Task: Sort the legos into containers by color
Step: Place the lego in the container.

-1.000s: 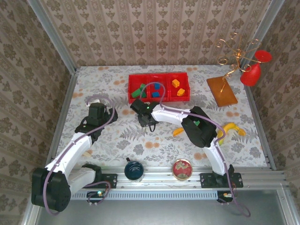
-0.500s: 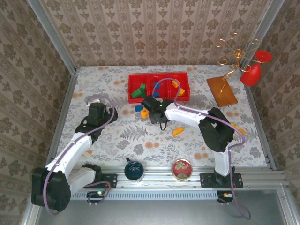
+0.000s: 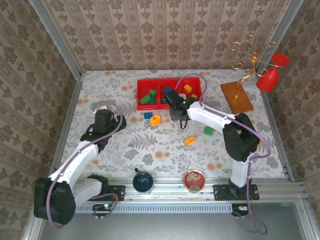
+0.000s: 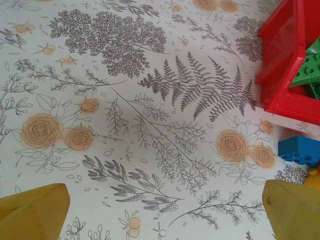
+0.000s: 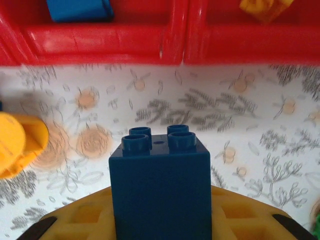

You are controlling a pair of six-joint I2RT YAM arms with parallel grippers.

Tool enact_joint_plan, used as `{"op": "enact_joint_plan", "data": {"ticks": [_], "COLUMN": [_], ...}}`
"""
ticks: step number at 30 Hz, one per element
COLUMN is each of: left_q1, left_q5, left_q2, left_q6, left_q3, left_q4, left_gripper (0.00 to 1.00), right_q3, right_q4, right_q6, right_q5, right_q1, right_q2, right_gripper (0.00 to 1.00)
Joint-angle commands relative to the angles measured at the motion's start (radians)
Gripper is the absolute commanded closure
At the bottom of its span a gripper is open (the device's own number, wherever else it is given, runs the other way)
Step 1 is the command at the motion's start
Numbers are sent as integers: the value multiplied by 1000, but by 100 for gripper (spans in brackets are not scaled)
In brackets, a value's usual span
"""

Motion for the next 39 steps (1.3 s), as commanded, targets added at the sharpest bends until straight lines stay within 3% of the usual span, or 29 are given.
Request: {"op": "enact_joint_plan", "data": {"ticks": [1,18,26,35,39], "left_q1": [8,7,-7,-44,-53], "left_q5": [17,82,139,147,155], "left_q2": [6,60,109,162,183], "left_q6": [-21,-27,-40,-31,-22], "left_q3": [1,23,32,65,78], "left_q4": [17,54,104,114,123], "left_gripper": [0,0,0,0,0], "right_q3": [90,534,646,648,636], "right_q4": [-4,-37,-70,-81,-86], "right_q6": [-65,-271,-296,-288,-285], "right_q5": [41,113,136,141,137], "right_q1": [-19,-66,-78,-83,-81], "right_q2": [31,332,421,420,390], "right_gripper": [79,73,70,48,42]}}
